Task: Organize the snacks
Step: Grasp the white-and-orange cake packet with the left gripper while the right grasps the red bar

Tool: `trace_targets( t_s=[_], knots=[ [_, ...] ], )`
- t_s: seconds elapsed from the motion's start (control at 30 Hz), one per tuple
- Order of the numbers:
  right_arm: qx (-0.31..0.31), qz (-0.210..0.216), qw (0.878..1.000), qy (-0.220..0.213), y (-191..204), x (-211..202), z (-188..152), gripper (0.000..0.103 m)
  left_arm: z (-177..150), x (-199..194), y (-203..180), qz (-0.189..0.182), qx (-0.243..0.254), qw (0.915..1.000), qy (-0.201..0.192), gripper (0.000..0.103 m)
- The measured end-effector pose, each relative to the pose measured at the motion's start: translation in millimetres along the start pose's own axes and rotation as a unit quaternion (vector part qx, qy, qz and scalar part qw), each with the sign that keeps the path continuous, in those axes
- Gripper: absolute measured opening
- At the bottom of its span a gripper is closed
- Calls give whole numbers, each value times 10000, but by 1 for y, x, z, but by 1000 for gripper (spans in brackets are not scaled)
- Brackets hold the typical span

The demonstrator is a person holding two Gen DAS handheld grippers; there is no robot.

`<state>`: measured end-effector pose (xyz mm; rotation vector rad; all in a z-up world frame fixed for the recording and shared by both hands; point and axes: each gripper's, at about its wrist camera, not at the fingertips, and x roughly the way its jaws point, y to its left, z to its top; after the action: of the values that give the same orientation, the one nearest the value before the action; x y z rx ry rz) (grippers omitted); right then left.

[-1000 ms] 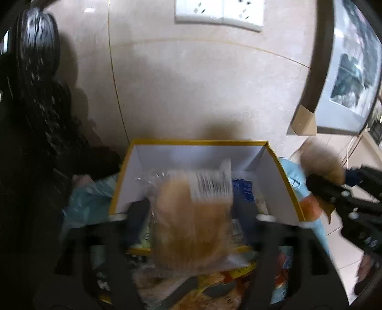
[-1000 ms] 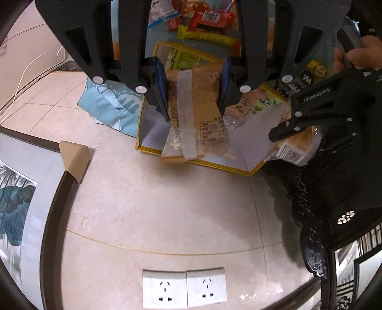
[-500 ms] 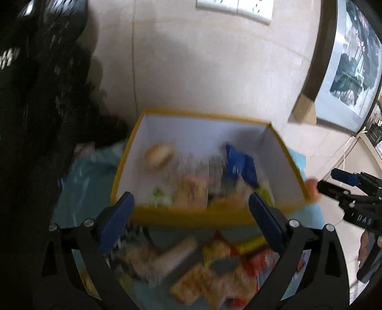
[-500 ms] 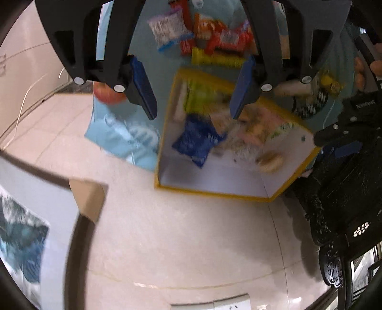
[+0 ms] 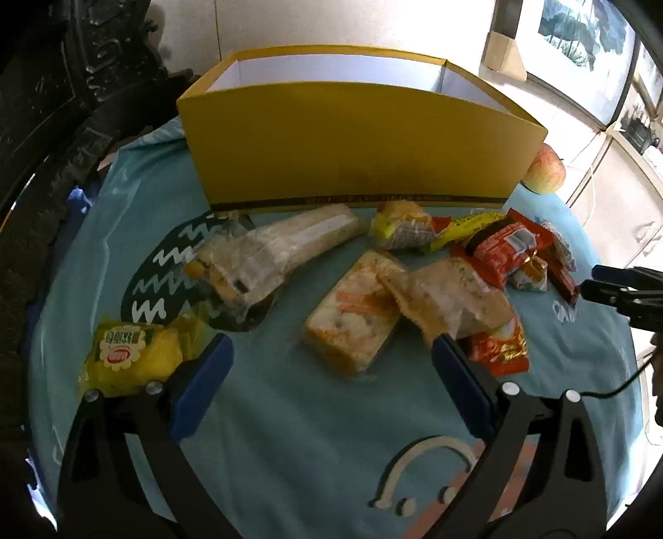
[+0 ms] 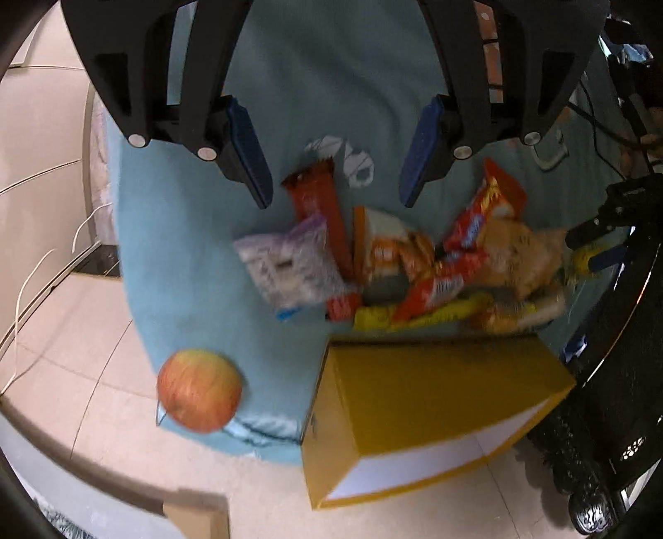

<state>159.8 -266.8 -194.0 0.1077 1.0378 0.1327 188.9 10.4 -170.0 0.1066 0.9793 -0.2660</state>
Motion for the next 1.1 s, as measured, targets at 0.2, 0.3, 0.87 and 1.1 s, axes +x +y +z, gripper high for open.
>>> trace_targets(
  t_s=[0.2,0.3,0.87,1.1],
  knots=[
    [-199,-296,9993,98,4,28,6,64,-8,28,-1,111,341,9991,225,98],
    [-395,-297,9987,142,13,40,11,49,0,44,-7,145,504,9983,239,98],
    [23,587,9982,157,0,-2,-13,25,-23,7,-22,-115,456,9989,39,46],
    [128,981,9951,91,0,-30,-28,24,-38,-27,-22,-181,274,9994,-111,46]
  ],
)
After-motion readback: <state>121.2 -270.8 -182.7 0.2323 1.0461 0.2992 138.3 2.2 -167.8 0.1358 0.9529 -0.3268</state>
